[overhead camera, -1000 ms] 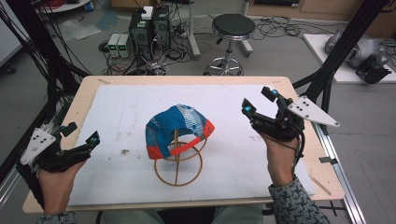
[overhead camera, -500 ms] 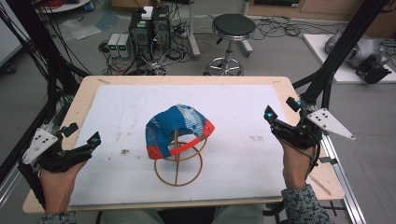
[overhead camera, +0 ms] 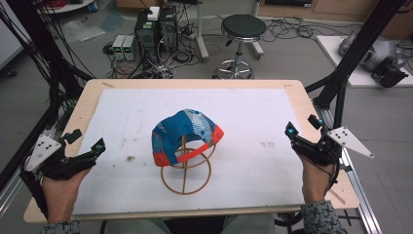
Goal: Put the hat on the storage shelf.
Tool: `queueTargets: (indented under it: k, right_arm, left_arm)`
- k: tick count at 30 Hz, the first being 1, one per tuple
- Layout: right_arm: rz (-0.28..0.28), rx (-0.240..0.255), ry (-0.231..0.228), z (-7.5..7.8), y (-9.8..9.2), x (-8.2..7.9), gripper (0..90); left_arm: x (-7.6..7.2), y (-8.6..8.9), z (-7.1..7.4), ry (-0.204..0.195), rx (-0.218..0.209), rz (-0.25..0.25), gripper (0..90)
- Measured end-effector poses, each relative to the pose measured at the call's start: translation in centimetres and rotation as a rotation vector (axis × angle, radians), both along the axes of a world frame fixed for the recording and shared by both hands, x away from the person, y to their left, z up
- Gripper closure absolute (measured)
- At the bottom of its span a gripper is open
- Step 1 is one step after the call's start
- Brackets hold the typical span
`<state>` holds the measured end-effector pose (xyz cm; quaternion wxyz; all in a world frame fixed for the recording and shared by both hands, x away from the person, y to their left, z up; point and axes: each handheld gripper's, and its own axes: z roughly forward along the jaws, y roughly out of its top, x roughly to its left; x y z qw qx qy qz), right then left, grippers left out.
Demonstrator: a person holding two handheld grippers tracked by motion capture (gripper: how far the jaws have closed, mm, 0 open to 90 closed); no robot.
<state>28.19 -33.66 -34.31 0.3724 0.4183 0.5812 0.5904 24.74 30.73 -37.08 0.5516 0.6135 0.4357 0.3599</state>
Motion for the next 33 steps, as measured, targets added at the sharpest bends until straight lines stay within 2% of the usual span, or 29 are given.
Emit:
queueTargets:
  k: [8,18,33]
  right_arm:
    - [-0.031,-0.003,0.022,-2.4,-0.8,0.1,16.7]
    - [-0.048,-0.015,0.063,-4.7,-1.3,0.1,16.6]
    - [-0.044,-0.015,0.085,-5.5,-1.3,0.1,16.6]
  left_arm:
    - [0.1,0.0,-0.2,0.007,0.003,0.0,16.3]
    - [0.2,0.0,-0.6,0.014,0.006,0.004,16.3]
    - [0.3,0.1,-0.9,0.025,0.011,0.006,16.3]
